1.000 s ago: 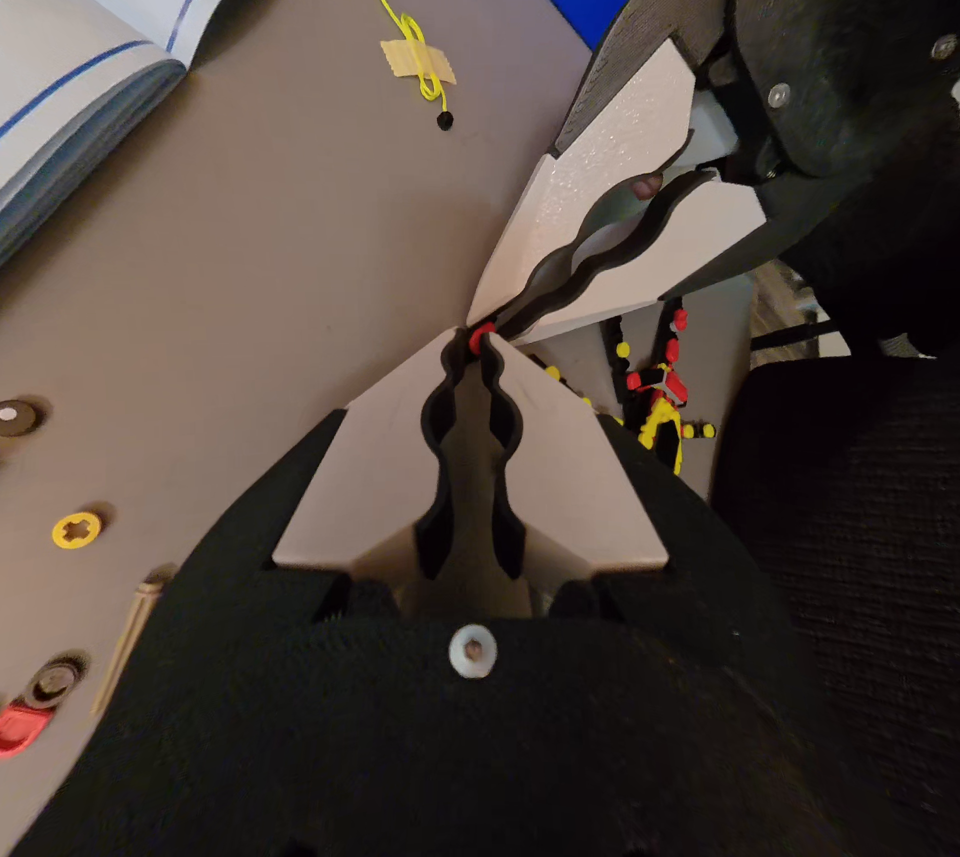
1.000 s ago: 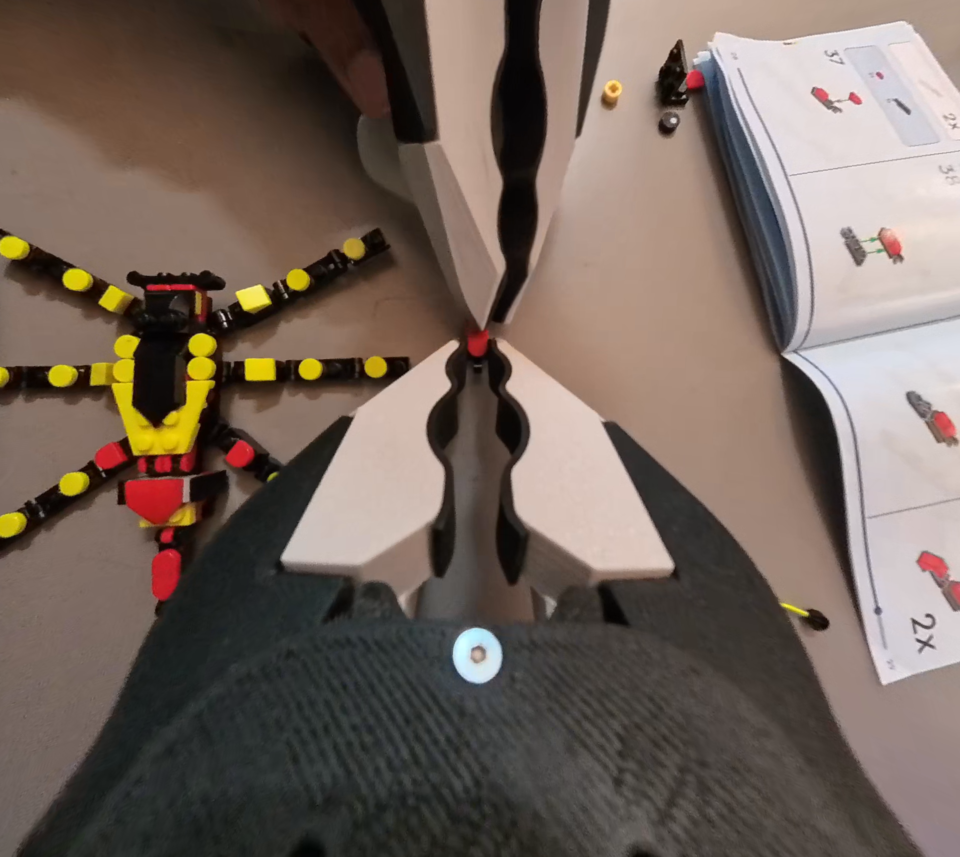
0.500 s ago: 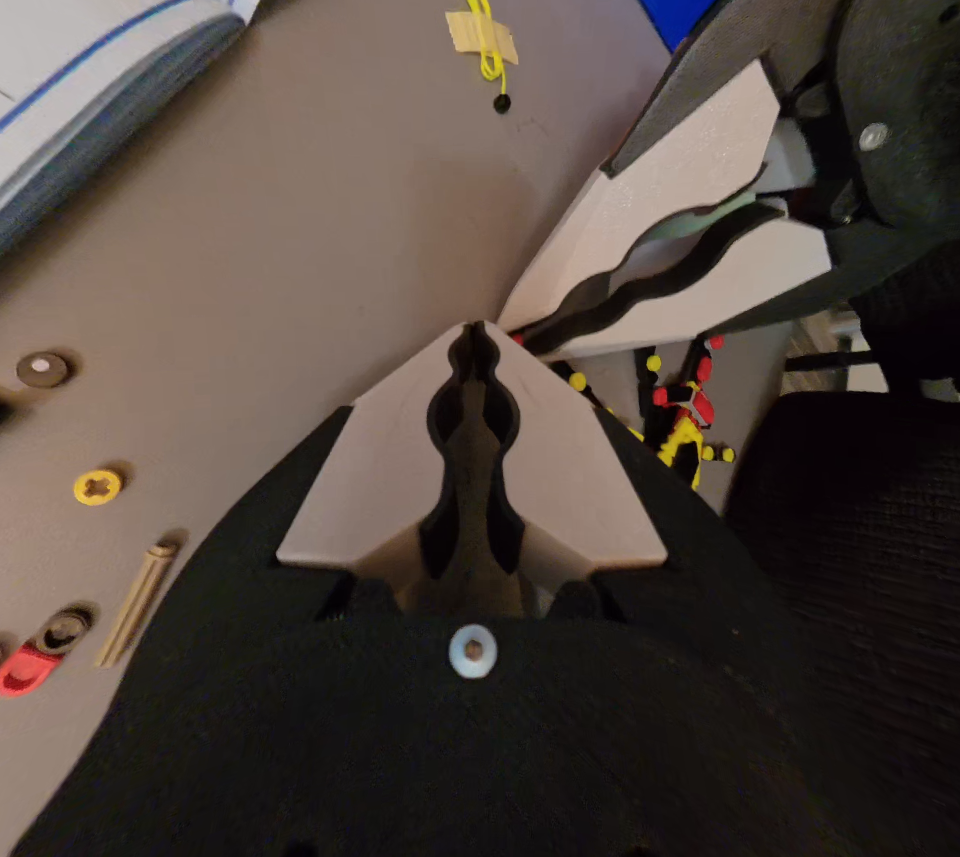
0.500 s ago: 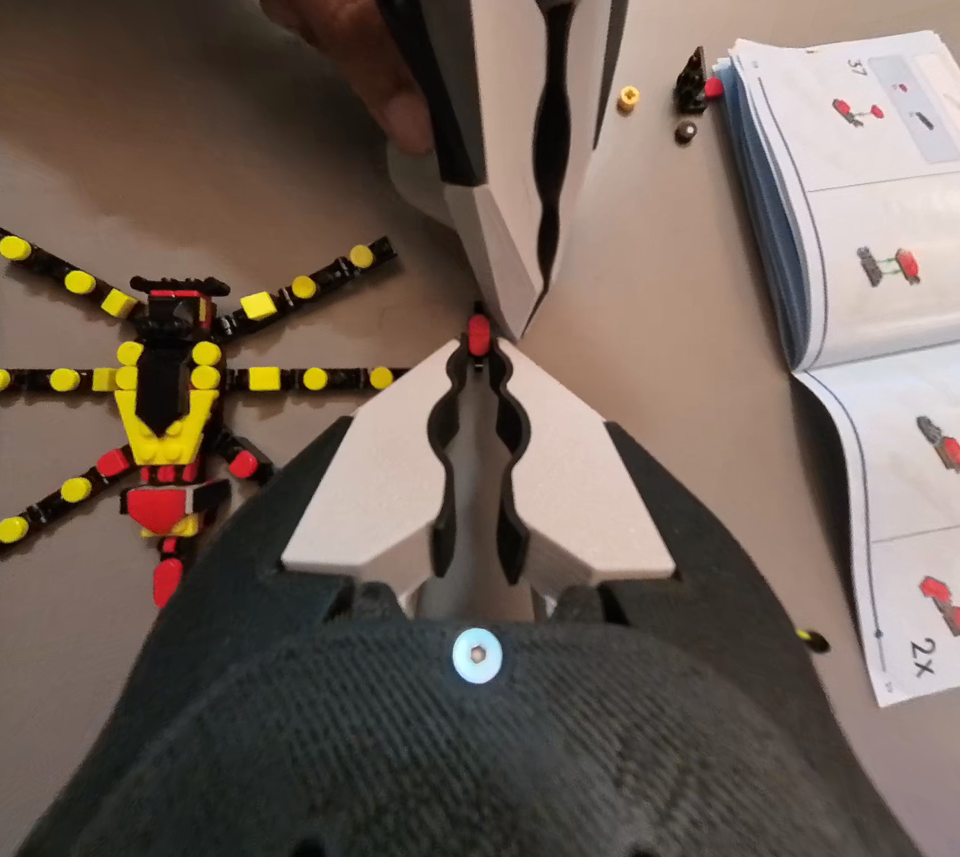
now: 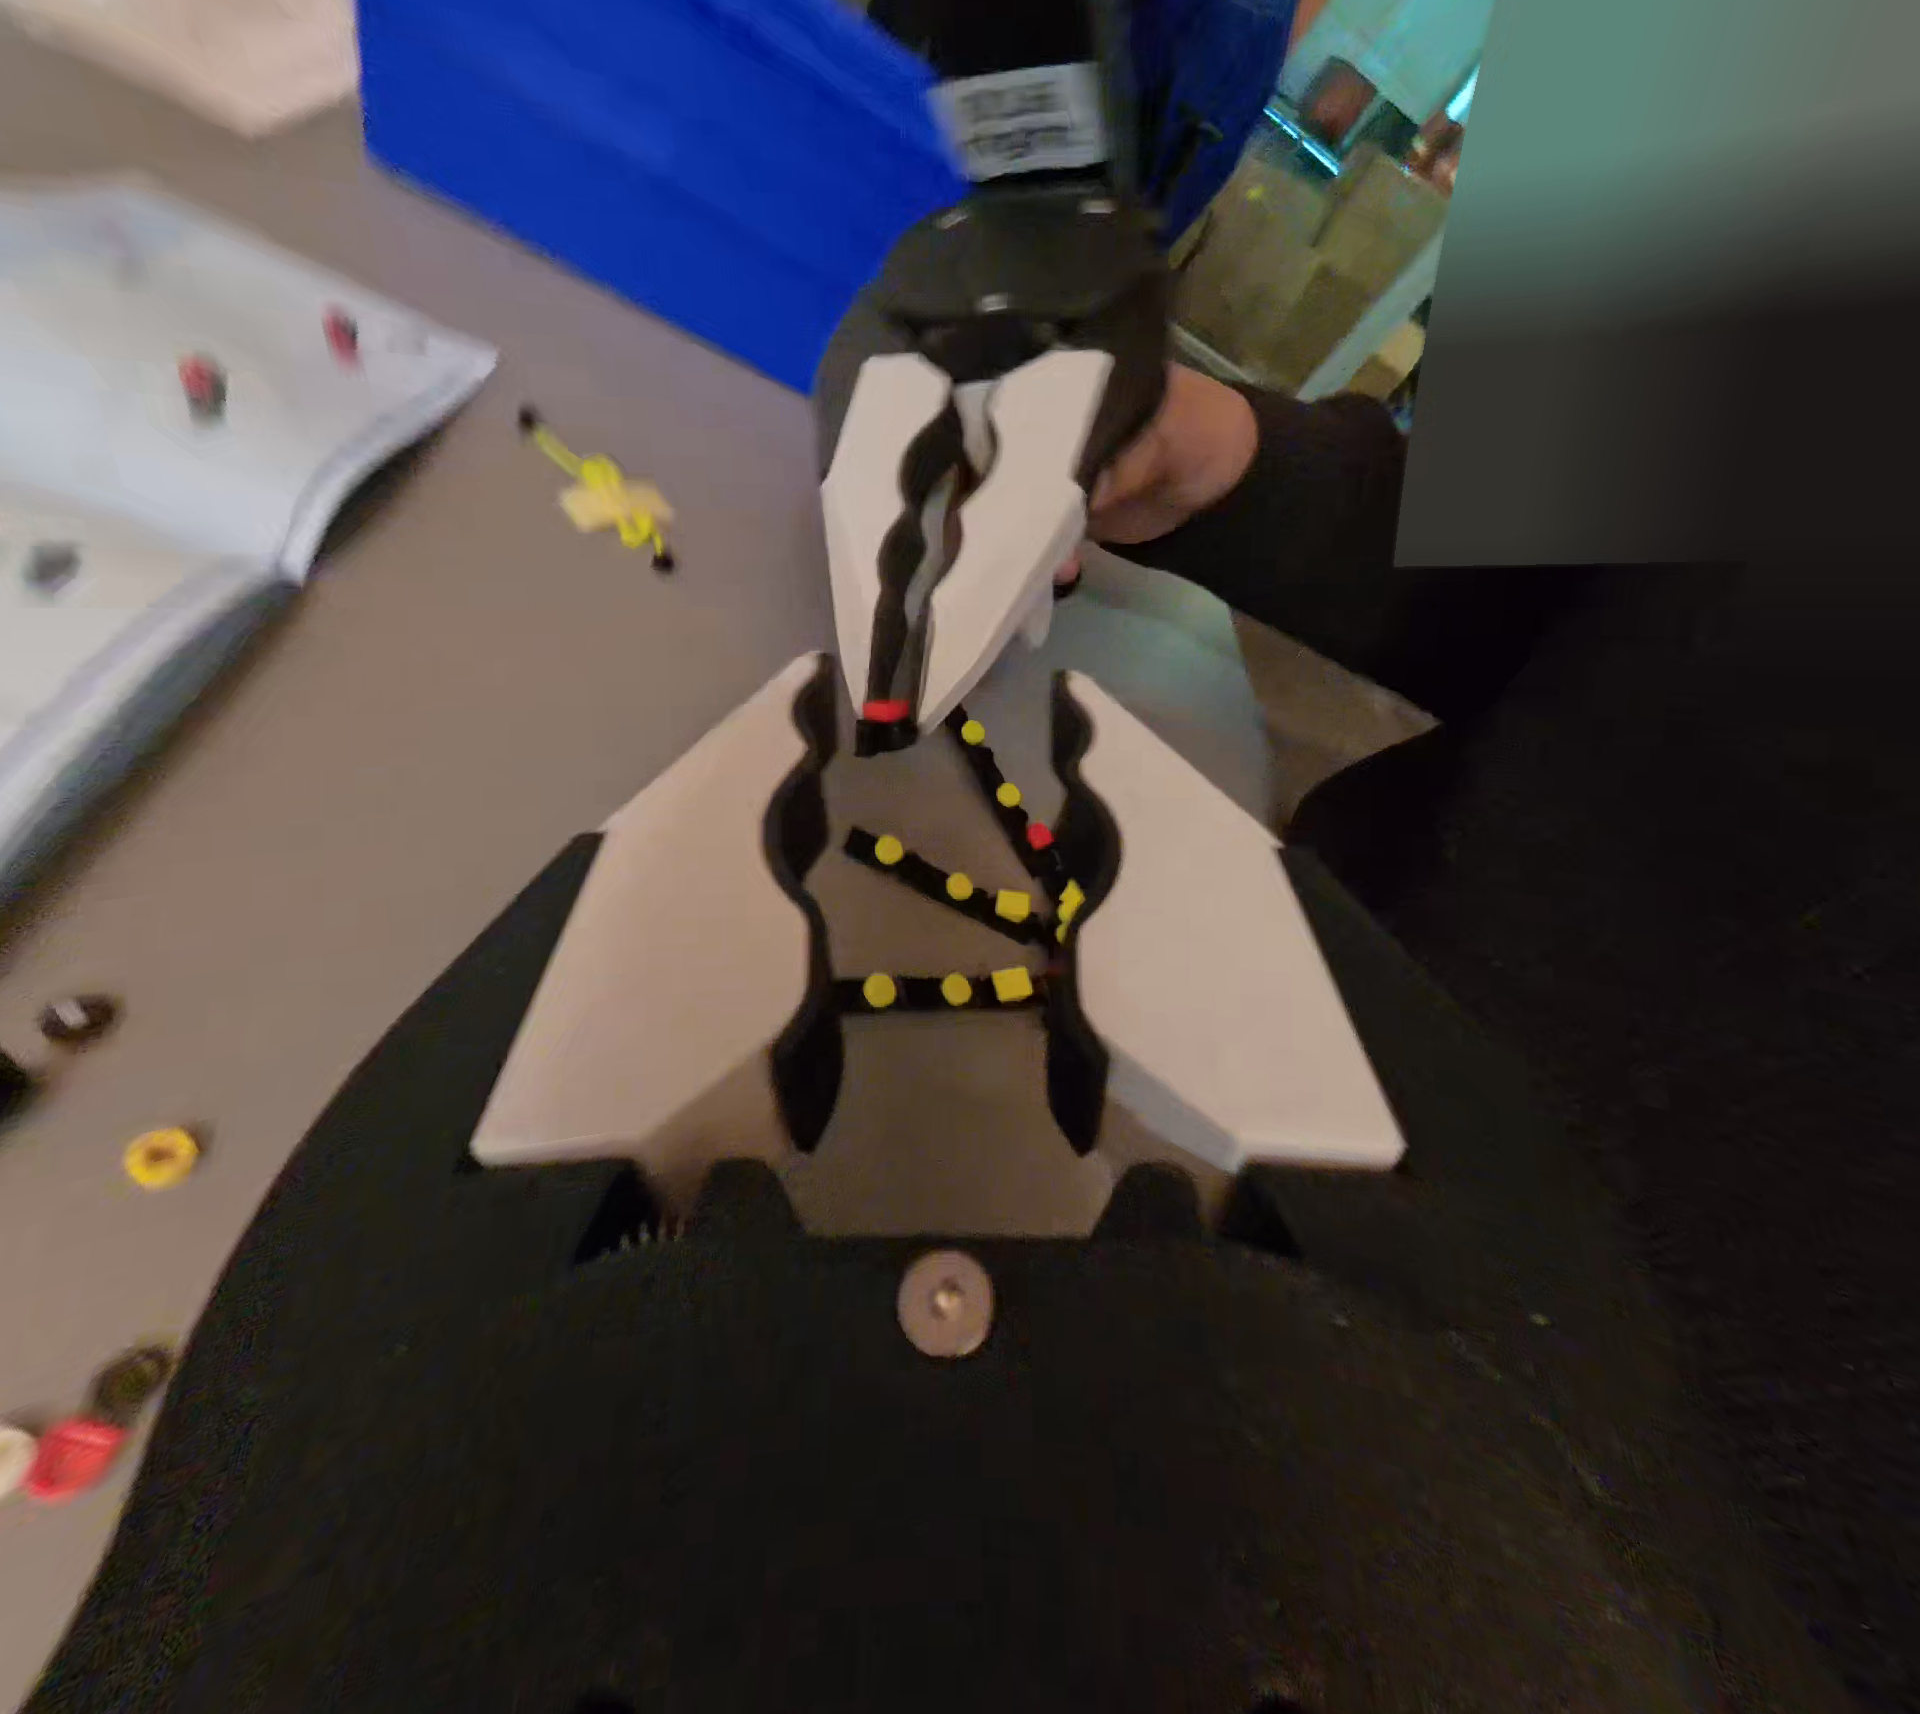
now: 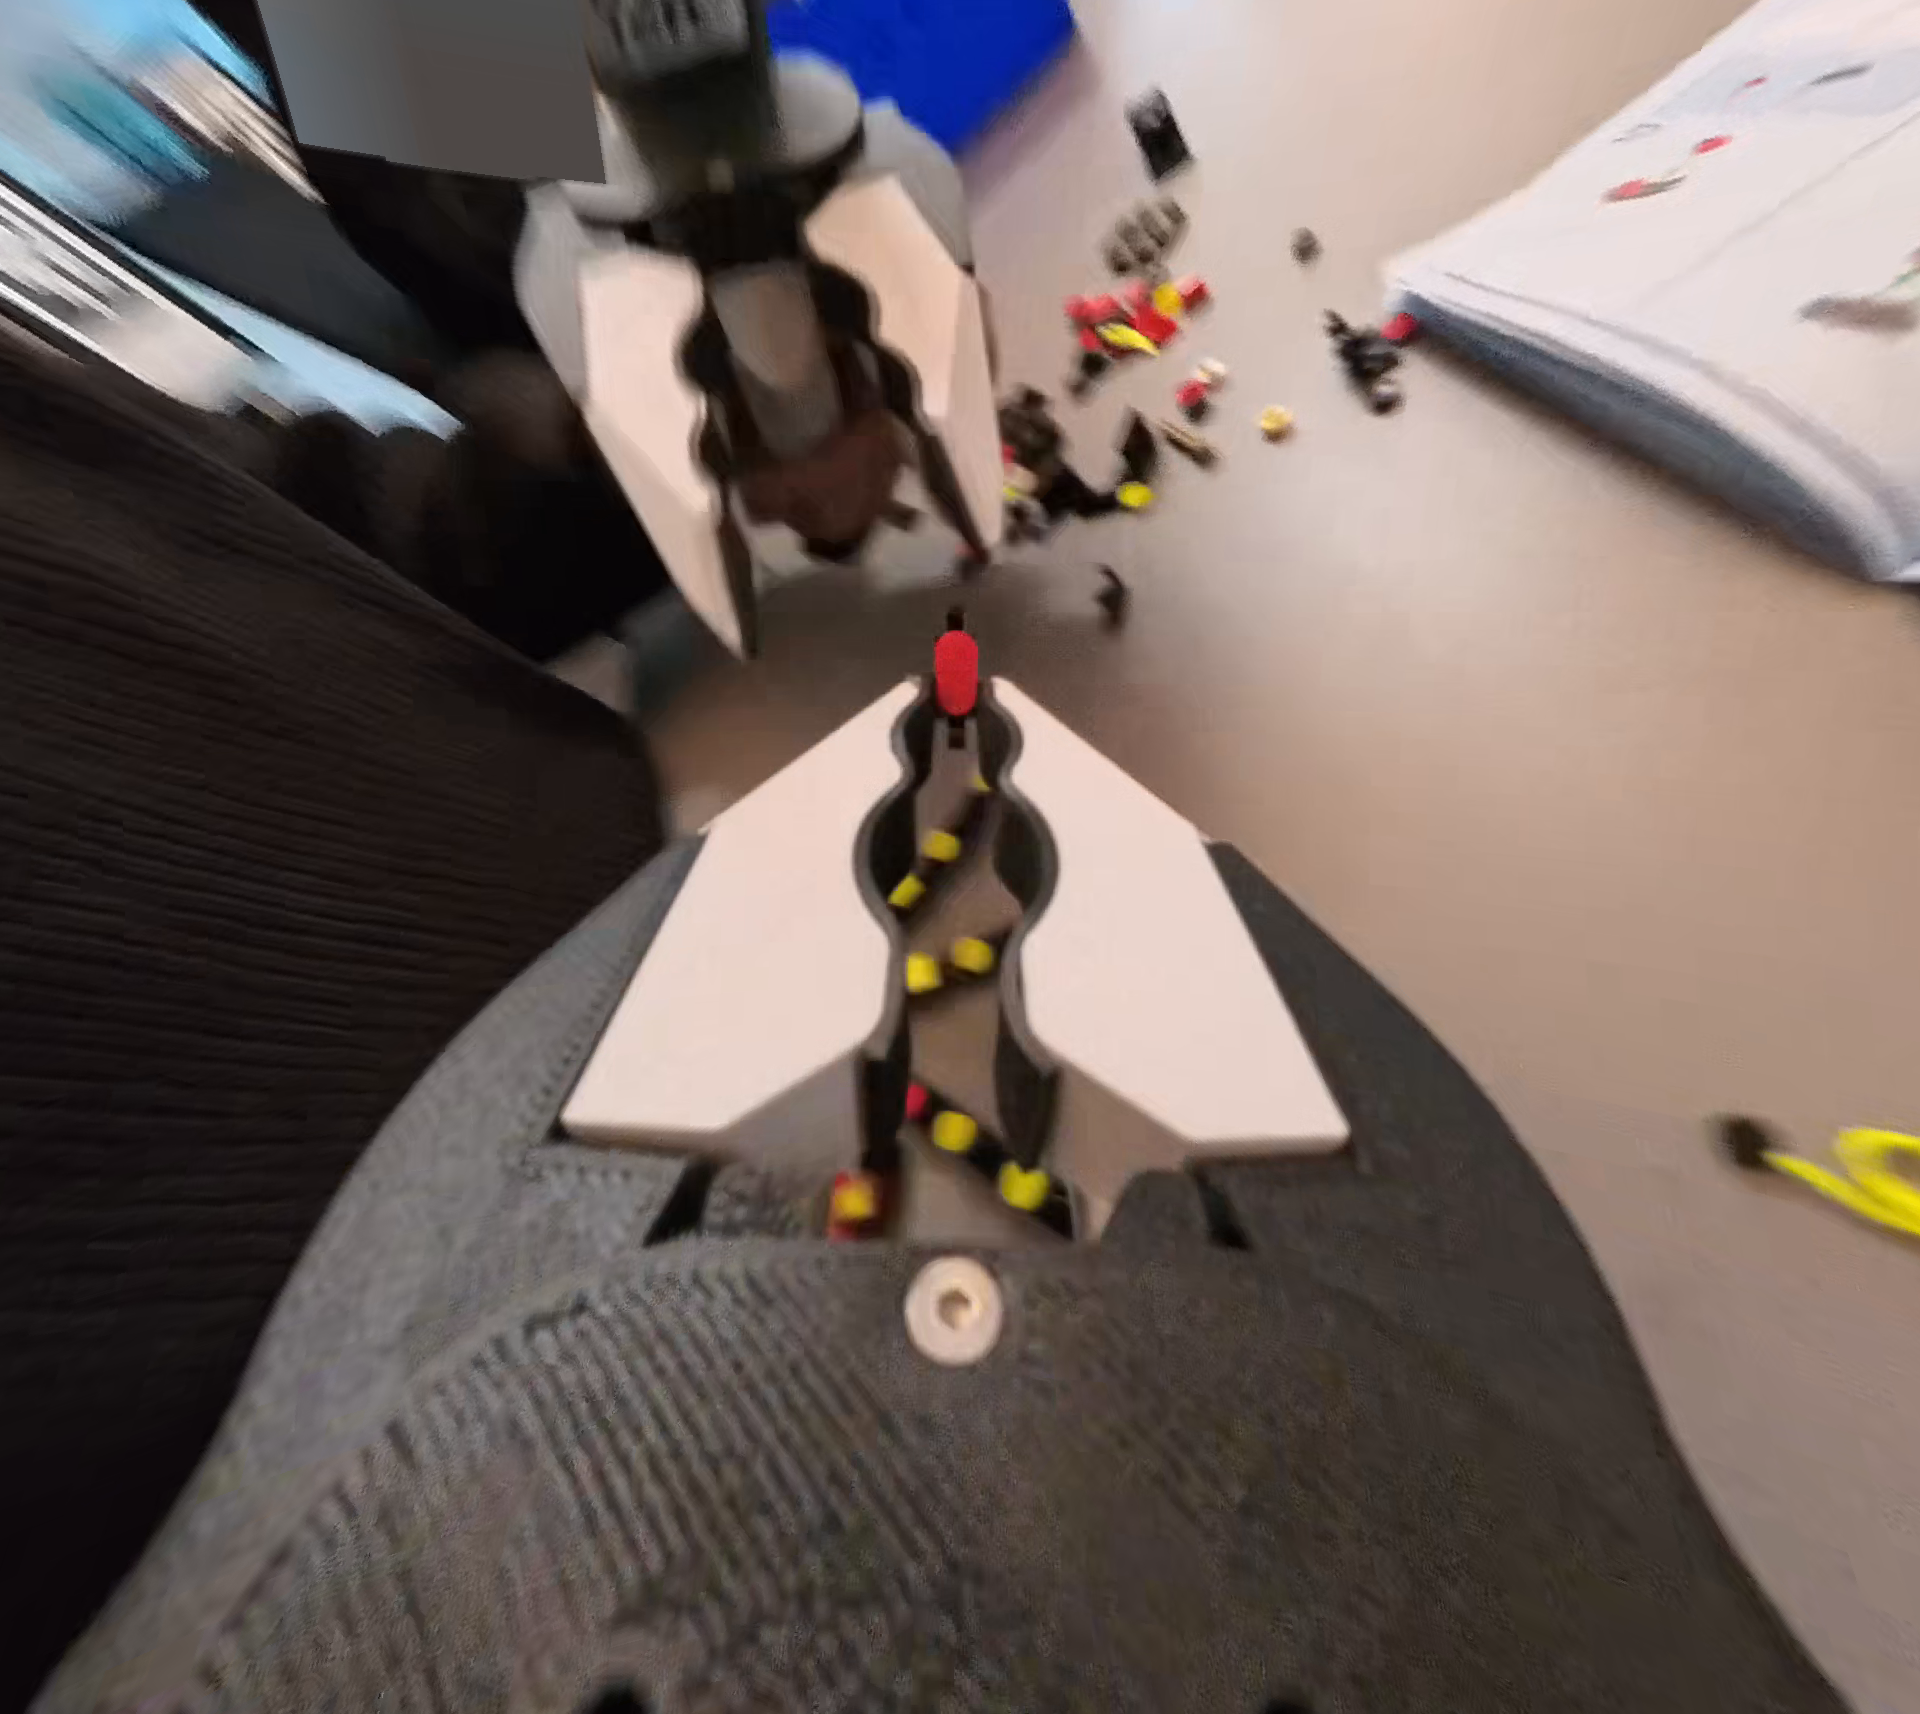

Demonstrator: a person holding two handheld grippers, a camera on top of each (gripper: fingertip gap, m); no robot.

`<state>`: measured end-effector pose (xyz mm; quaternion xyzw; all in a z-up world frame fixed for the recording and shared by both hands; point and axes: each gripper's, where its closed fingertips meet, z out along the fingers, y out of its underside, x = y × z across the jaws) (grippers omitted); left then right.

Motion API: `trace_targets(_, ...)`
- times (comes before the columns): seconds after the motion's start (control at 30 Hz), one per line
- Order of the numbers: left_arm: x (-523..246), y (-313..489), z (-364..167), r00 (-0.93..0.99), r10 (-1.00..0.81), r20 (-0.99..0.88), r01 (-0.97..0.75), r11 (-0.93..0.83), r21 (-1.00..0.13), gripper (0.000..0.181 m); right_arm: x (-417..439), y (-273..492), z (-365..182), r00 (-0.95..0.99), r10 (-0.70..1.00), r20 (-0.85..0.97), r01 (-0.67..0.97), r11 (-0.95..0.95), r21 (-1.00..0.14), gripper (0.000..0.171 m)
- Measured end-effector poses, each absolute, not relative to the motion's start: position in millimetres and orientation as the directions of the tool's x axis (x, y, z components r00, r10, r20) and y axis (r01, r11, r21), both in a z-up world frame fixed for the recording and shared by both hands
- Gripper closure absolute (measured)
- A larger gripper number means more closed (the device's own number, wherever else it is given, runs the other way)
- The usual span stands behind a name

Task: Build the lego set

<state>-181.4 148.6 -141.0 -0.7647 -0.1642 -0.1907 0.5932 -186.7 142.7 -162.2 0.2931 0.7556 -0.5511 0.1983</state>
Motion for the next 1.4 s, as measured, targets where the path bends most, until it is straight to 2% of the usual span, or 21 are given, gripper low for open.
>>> trace_targets(0.03, -178, 148, -136, 0.925, 0.028, 0.38, 0.376, -0.228, -0.898, 0.13, -183, 142, -152, -0.69, 0.169, -0.704, 0.724, 0.156, -0.672, 0.165)
trace_targets(0.1, -174, 147, -134, 0.979, 0.061, 0.196, 0.205, -0.252, -0.946, 0.127, -178, 144, -141, -0.589, 0.089, -0.803, 0.808, 0.084, -0.583, 0.166)
trace_targets(0.17, -168, 150, -131, 0.99, 0.063, 0.125, 0.137, -0.27, -0.953, 0.129, -170, 146, -137, -0.528, 0.038, -0.848, 0.848, 0.077, -0.524, 0.166)
trace_targets(0.3, -150, 156, -135, 0.99, -0.011, 0.143, 0.134, -0.301, -0.944, 0.142, -157, 144, -126, -0.425, -0.061, -0.903, 0.897, 0.107, -0.429, 0.166)
trace_targets(0.4, -147, 157, -136, 0.992, -0.013, 0.127, 0.117, -0.311, -0.943, 0.158, -154, 144, -121, -0.366, -0.109, -0.924, 0.92, 0.106, -0.377, 0.166)
trace_targets(0.5, -146, 158, -132, 0.989, -0.011, 0.145, 0.136, -0.291, -0.947, 0.164, -153, 146, -122, -0.311, -0.132, -0.941, 0.939, 0.111, -0.326, 0.165)
trace_targets(0.63, -150, 156, -135, 0.988, 0.013, 0.154, 0.151, -0.291, -0.945, 0.165, -152, 146, -127, -0.288, -0.126, -0.949, 0.945, 0.124, -0.304, 0.165)
trace_targets(0.73, -158, 154, -139, 0.987, 0.053, 0.154, 0.163, -0.303, -0.939, 0.164, -162, 148, -129, -0.376, -0.083, -0.923, 0.92, 0.084, -0.382, 0.165)
trace_targets(0.8, -163, 152, -143, 0.983, 0.078, 0.165, 0.181, -0.309, -0.934, 0.162, -180, 156, -141, -0.559, 0.084, -0.825, 0.829, 0.05, -0.557, 0.166)
trace_targets(0.87, -168, 149, -147, 0.977, 0.097, 0.192, 0.213, -0.304, -0.929, 0.16, -198, 173, -153, -0.807, 0.293, -0.513, 0.565, 0.131, -0.815, 0.166)
trace_targets(0.9, -170, 148, -148, 0.973, 0.104, 0.207, 0.229, -0.298, -0.927, 0.159, -203, 181, -158, -0.87, 0.355, -0.342, 0.43, 0.211, -0.878, 0.166)
trace_targets(0.97, -174, 146, -149, 0.966, 0.117, 0.229, 0.254, -0.29, -0.923, 0.158, -211, 195, -176, -0.885, 0.447, -0.131, 0.323, 0.388, -0.863, 0.165)
trace_targets(1.13, -178, 145, -156, 0.956, 0.132, 0.263, 0.291, -0.294, -0.91, 0.157, -203, 200, -218, -0.91, 0.415, -0.009, 0.295, 0.631, -0.717, 0.165)
trace_targets(1.27, -185, 145, -164, 0.946, 0.181, 0.268, 0.315, -0.324, -0.892, 0.157, -202, 201, -232, -0.923, 0.374, 0.094, 0.225, 0.72, -0.657, 0.165)
trace_targets(1.37, -184, 147, -163, 0.942, 0.181, 0.284, 0.329, -0.315, -0.89, 0.157, -201, 200, -235, -0.923, 0.372, 0.097, 0.222, 0.723, -0.654, 0.164)
trace_targets(1.4, -184, 147, -164, 0.94, 0.185, 0.286, 0.333, -0.316, -0.888, 0.157, -201, 200, -234, -0.922, 0.376, 0.093, 0.227, 0.719, -0.657, 0.158)
